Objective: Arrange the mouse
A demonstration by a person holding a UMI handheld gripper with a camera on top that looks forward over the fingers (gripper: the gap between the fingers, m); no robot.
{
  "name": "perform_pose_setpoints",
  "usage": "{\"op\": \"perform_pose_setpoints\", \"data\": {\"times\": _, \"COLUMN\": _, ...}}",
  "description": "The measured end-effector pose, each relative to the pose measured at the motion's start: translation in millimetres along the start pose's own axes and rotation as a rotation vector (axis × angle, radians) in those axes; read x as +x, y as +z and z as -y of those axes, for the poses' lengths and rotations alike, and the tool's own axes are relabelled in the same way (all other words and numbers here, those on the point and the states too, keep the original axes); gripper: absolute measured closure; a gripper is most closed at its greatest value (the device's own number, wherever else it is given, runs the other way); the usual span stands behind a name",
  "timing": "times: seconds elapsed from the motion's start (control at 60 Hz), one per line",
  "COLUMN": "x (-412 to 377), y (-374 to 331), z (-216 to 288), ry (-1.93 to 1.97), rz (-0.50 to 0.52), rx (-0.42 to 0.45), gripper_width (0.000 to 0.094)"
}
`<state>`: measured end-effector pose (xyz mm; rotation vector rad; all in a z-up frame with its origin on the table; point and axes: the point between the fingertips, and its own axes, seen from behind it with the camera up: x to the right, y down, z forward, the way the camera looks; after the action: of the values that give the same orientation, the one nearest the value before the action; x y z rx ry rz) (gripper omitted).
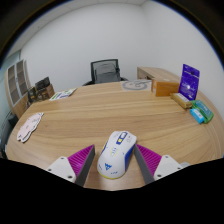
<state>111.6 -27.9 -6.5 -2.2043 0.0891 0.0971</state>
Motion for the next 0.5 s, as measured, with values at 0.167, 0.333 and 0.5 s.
{"op": "perform_pose_setpoints", "data": {"times": 0.167, "x": 2.0, "y": 27.4, "z": 16.3, "ry": -0.095, "rz": -0.054, "rx": 0.016, "gripper_width": 0.0401}}
{"op": "perform_pose_setpoints", "data": {"times": 0.333, "x": 4.0, "y": 30.5, "z": 16.2, "ry": -0.051, "rz": -0.115, "rx": 0.008, "gripper_width": 0.0528}}
{"op": "perform_pose_setpoints", "data": {"times": 0.5, "x": -64.8, "y": 24.4, "z": 40.3, "ry": -0.031, "rz": -0.095, "rx": -0.001, "gripper_width": 0.0548}}
